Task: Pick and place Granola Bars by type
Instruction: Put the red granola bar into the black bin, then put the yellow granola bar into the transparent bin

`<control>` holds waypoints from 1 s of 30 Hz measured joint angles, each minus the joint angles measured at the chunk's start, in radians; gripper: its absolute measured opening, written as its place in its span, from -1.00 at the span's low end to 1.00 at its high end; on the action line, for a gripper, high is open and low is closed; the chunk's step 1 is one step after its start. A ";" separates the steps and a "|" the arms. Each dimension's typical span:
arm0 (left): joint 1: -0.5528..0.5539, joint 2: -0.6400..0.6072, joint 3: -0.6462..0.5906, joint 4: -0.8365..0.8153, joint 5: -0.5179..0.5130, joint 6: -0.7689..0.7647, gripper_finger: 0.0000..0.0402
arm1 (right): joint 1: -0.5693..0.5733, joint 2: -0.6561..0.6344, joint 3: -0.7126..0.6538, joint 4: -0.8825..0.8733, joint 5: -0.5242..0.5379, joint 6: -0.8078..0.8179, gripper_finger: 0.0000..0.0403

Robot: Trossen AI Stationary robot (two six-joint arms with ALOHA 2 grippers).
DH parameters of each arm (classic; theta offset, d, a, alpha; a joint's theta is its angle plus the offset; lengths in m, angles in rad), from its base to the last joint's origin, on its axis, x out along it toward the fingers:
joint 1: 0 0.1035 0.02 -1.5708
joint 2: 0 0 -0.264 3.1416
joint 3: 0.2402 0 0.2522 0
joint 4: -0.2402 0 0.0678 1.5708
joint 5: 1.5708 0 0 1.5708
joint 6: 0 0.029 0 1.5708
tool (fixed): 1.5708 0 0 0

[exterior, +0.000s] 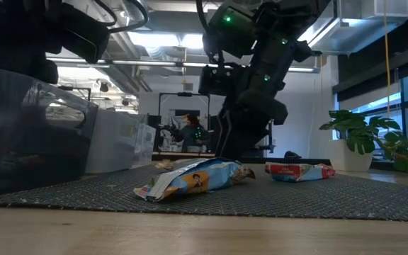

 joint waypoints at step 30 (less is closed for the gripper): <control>0.006 -0.104 0.000 0.299 -0.187 0.410 -0.17 | -0.002 0.024 0.000 -0.008 -0.011 -0.003 -0.45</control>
